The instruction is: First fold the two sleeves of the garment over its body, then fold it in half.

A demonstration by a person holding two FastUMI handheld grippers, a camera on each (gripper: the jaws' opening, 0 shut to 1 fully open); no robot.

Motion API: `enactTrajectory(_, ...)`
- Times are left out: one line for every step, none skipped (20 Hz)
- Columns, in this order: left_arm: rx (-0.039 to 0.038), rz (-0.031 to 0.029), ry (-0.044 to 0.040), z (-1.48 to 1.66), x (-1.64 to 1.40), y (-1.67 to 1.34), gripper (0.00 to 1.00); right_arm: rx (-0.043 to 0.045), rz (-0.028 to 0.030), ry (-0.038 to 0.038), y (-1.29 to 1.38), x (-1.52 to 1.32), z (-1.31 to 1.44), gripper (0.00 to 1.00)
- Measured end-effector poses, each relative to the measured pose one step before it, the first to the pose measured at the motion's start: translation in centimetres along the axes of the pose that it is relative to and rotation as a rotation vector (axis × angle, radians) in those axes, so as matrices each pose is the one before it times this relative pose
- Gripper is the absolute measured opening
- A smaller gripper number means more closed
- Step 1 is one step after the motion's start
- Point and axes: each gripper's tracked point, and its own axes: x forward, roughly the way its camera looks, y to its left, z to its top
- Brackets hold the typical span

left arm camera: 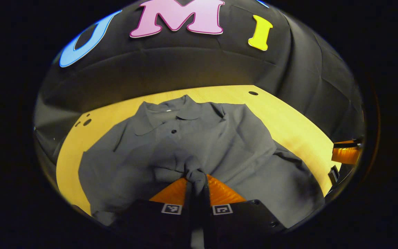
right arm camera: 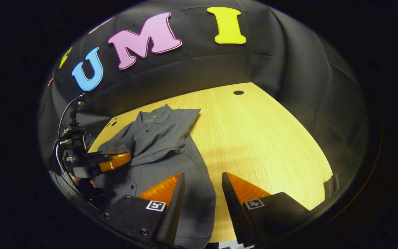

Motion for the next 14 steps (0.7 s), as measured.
enactTrajectory(-0.01178,-0.01274,-0.00485,0.078,0.243,-0.57,0.17,-0.00175,0.00172,0.0045,-0.078,0.028,-0.139,0.67)
enactTrajectory(-0.00235,-0.02172,-0.00869,0.217,0.096,-0.751,0.46,-0.00007,0.00111,0.00335,-0.115,0.06,-0.09,0.67)
enactTrajectory(0.0025,-0.03515,-0.0121,0.382,-0.157,-1.016,0.46,0.00004,0.00054,0.00345,-0.149,-0.002,-0.097,0.68)
enactTrajectory(0.00524,-0.04486,-0.01654,0.469,-0.344,-1.217,0.6,0.00062,-0.00093,0.00178,-0.051,0.083,-0.192,0.68)
enactTrajectory(0.00065,-0.04792,-0.02024,0.542,-0.525,-1.212,0.66,0.00106,0.00013,0.00418,0.011,0.017,-0.132,0.68)
enactTrajectory(-0.00479,-0.04108,-0.0226,0.446,-0.693,-1.024,0.78,0.0014,0.00049,0.0031,-0.23,-0.106,-0.262,0.68)
enactTrajectory(-0.00732,-0.03526,-0.0223,0.627,-0.982,-0.731,0.84,0.00004,0.00272,0.00256,-0.114,0.031,-0.242,0.68)
enactTrajectory(-0.0077,-0.01446,-0.02406,0.476,-1.192,-0.169,0.96,-0.00253,0.0,0.00294,-0.185,-0.038,-0.361,0.69)
enactTrajectory(-0.00372,0.01059,-0.02009,0.518,-1.258,0.35,0.96,-0.0042,-0.00136,0.00195,-0.065,-0.265,-0.266,0.72)
enactTrajectory(-0.00027,0.03116,-0.01007,0.177,-1.433,0.912,0.97,-0.00364,-0.00052,-0.0002,-0.047,-0.354,-0.362,0.74)
enactTrajectory(-0.00342,0.03557,-0.0019,-0.088,-1.323,1.166,0.96,-0.00251,-0.00003,0.00381,0.028,-0.376,-0.368,0.77)
enactTrajectory(-0.00867,0.02827,0.00802,-0.281,-1.531,1.097,0.96,-0.00044,-0.00072,0.00465,-0.023,-0.573,-0.57,0.79)
enactTrajectory(-0.01414,0.02159,0.00804,-0.381,-1.438,1.039,0.96,0.00023,-0.00159,0.00487,0.056,-0.499,-0.516,0.86)
enactTrajectory(-0.01574,0.02206,0.0063,-0.407,-1.392,1.174,0.96,-0.00002,-0.00089,0.00861,0.084,-0.535,-0.739,0.88)
